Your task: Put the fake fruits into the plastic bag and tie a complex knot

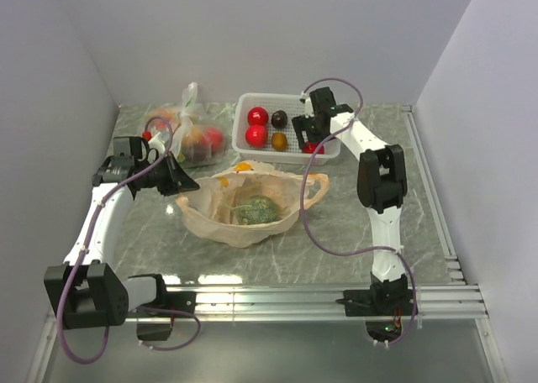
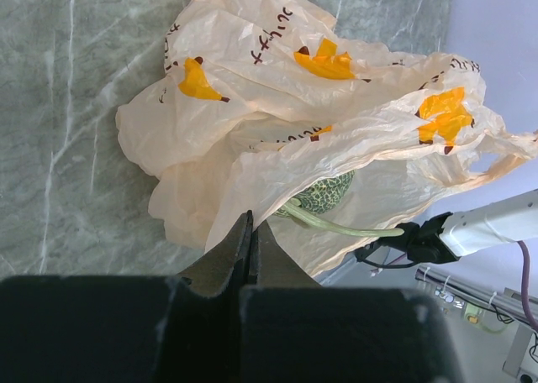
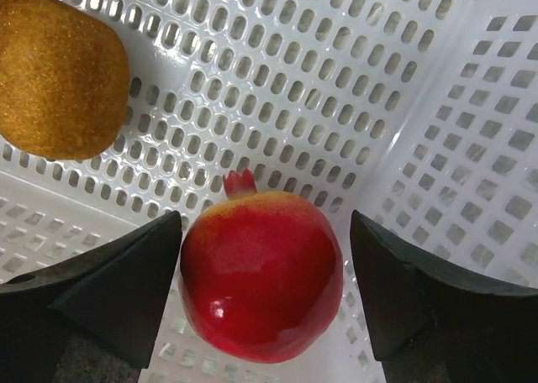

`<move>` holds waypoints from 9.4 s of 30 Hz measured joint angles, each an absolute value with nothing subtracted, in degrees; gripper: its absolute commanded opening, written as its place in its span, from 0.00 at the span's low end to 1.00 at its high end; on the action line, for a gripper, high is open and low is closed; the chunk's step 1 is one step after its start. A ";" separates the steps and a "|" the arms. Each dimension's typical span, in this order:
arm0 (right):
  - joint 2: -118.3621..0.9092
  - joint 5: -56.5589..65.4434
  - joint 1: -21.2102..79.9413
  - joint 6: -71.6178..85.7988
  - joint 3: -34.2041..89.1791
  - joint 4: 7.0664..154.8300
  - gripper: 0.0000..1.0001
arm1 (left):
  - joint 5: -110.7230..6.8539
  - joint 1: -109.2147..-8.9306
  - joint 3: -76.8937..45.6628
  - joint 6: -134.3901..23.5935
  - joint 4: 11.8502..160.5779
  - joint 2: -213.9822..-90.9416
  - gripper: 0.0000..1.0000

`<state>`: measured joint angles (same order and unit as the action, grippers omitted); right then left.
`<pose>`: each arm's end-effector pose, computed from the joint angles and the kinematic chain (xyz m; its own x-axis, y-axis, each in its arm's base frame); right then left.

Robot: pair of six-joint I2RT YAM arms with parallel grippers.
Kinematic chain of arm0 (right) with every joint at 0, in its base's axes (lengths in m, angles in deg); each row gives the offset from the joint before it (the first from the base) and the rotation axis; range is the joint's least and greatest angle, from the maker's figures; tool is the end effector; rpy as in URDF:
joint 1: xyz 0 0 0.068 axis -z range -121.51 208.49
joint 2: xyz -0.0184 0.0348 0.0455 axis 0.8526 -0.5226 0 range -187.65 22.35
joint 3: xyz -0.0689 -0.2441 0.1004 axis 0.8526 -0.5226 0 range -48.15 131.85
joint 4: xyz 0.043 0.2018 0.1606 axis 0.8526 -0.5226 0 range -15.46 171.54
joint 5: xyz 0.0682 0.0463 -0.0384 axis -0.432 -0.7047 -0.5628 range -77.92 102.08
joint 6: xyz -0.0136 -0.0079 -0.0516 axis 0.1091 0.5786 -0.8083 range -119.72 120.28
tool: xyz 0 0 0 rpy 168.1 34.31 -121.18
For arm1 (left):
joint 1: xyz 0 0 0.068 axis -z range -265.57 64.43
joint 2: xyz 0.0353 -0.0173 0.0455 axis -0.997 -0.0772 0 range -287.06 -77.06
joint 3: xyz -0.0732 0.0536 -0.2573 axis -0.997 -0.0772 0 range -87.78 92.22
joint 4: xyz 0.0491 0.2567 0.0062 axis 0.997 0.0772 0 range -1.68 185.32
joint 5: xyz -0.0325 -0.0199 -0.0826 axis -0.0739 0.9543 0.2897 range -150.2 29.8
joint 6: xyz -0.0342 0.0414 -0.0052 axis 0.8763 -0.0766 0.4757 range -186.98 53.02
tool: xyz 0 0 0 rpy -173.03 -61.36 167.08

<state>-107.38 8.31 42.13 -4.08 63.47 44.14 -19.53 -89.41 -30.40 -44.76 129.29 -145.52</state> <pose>0.4814 0.1437 0.2069 -0.7646 -0.3035 -0.5686 -0.3760 0.9265 0.0111 0.2381 -0.0074 0.2911 -0.8603 -0.3452 -0.3750 0.0257 0.7054 -0.7083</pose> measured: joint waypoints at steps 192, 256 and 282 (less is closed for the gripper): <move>-83.01 2.21 69.78 -15.87 49.96 40.68 0.98 | -20.84 -103.07 -25.07 -44.54 131.82 -148.25 0.00; -59.23 -21.43 35.97 -6.45 53.28 49.05 0.65 | -21.67 -96.47 -23.95 -41.98 128.63 -149.65 0.00; -74.13 10.21 2.59 -33.79 39.07 65.01 1.00 | -20.36 -95.86 -20.19 -41.15 128.46 -150.20 0.00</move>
